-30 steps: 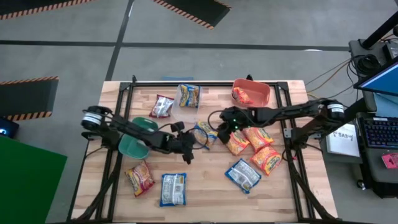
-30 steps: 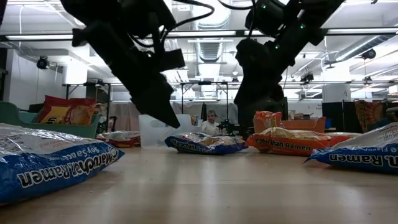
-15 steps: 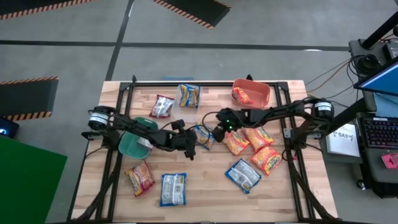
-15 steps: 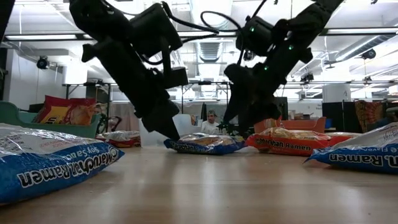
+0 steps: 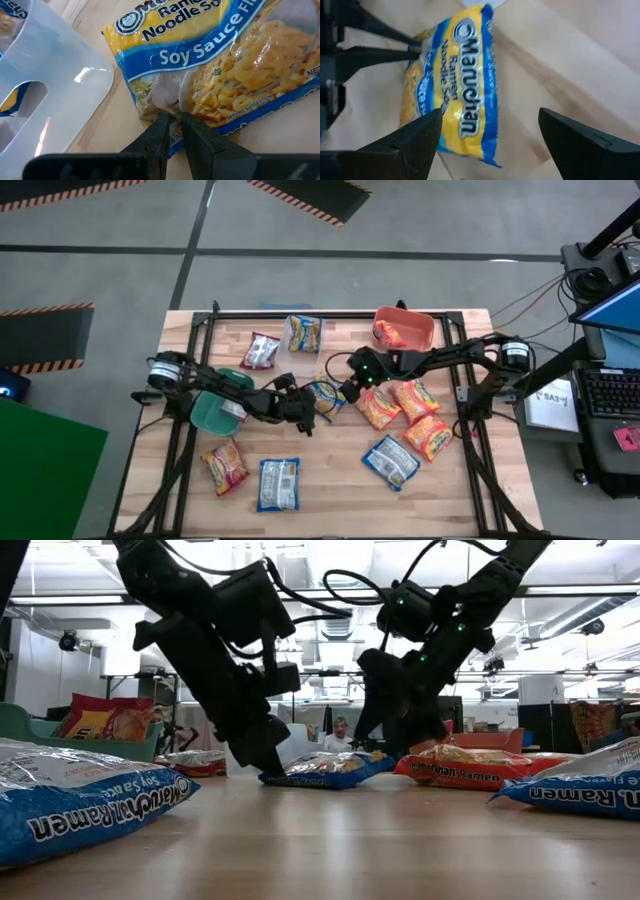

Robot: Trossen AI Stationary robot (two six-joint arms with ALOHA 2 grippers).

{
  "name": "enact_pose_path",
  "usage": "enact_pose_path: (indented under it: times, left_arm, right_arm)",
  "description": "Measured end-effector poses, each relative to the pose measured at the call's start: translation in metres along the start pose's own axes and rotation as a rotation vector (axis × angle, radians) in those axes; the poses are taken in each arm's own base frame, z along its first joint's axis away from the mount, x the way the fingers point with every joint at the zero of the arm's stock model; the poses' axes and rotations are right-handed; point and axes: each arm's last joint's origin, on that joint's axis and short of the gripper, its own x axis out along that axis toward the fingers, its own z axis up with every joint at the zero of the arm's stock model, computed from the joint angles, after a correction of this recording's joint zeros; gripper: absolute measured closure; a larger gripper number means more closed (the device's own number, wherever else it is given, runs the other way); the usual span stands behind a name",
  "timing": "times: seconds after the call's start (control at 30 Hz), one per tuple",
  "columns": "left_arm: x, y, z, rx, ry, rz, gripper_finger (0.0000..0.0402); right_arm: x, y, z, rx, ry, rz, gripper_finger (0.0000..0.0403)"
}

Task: Sort Maruchan noodles
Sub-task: Put the blue noodle pack into the transparent bin

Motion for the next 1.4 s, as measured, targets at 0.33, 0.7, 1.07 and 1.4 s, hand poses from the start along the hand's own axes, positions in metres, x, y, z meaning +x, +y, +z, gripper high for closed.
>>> enact_pose_path:
  times: [0.33, 0.7, 1.07, 1.4]
  left_arm:
    - [0.001, 0.0, -0.004, -0.028, 0.007, 0.0, 0.0365]
    - [0.001, 0.0, -0.003, -0.039, -0.007, -0.014, 0.0365]
    - [-0.002, 0.0, -0.001, -0.041, -0.01, -0.03, 0.0365]
    - [-0.052, 0.023, 0.021, 0.07, -0.103, -0.07, 0.0365]
  right_arm:
    - [0.033, 0.001, -0.002, 0.038, 0.01, 0.204, 0.0091]
    - [0.045, 0.004, 0.002, 0.04, 0.004, 0.338, 0.0161]
    - [0.051, 0.001, 0.001, 0.021, -0.026, 0.294, 0.0333]
    - [0.036, 0.008, 0.007, -0.027, -0.029, 0.354, 0.0387]
